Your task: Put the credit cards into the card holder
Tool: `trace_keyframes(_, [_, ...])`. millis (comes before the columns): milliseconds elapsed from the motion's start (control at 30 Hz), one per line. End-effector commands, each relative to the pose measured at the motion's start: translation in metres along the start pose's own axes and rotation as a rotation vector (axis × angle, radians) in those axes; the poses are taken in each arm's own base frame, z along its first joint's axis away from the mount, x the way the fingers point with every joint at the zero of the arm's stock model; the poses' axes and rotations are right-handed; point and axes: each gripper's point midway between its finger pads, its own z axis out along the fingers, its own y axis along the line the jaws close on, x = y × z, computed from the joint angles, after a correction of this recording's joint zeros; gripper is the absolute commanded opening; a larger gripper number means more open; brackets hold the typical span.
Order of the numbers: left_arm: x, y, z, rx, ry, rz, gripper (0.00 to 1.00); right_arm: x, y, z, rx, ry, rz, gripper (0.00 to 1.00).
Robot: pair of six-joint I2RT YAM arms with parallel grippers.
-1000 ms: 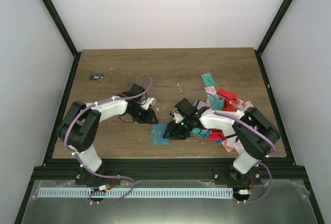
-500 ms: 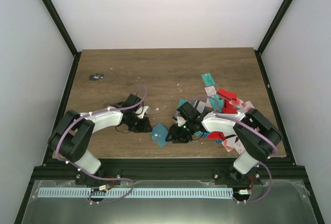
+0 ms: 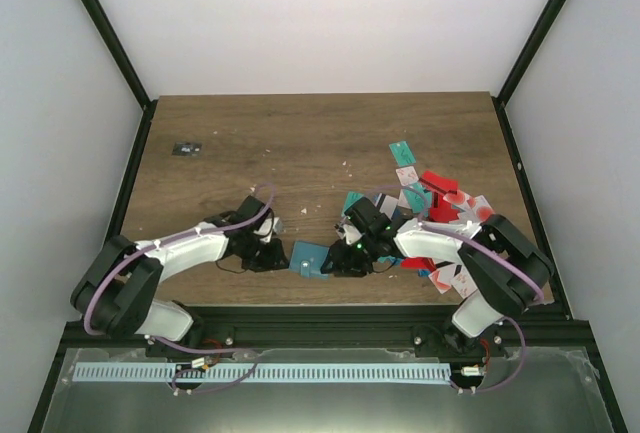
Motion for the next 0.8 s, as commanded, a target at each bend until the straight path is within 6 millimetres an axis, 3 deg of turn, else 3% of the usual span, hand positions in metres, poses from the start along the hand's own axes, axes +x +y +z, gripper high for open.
trace_keyframes(0, [-0.014, -0.011, -0.015, -0.022, -0.025, 0.037, 0.27, -0.003, 0.008, -0.006, -0.020, -0.025, -0.018, 0.46])
trace_keyframes(267, [-0.026, -0.028, -0.025, -0.009, -0.020, 0.139, 0.42, -0.003, 0.010, -0.012, -0.014, -0.040, -0.026, 0.46])
trace_keyframes(500, [-0.026, -0.034, -0.021, 0.023, 0.009, 0.160, 0.44, -0.001, 0.011, -0.011, -0.021, -0.026, -0.026, 0.46])
trace_keyframes(767, [-0.023, -0.032, -0.003, 0.026, 0.042, 0.164, 0.48, -0.005, 0.038, -0.015, -0.118, -0.018, -0.107, 0.47])
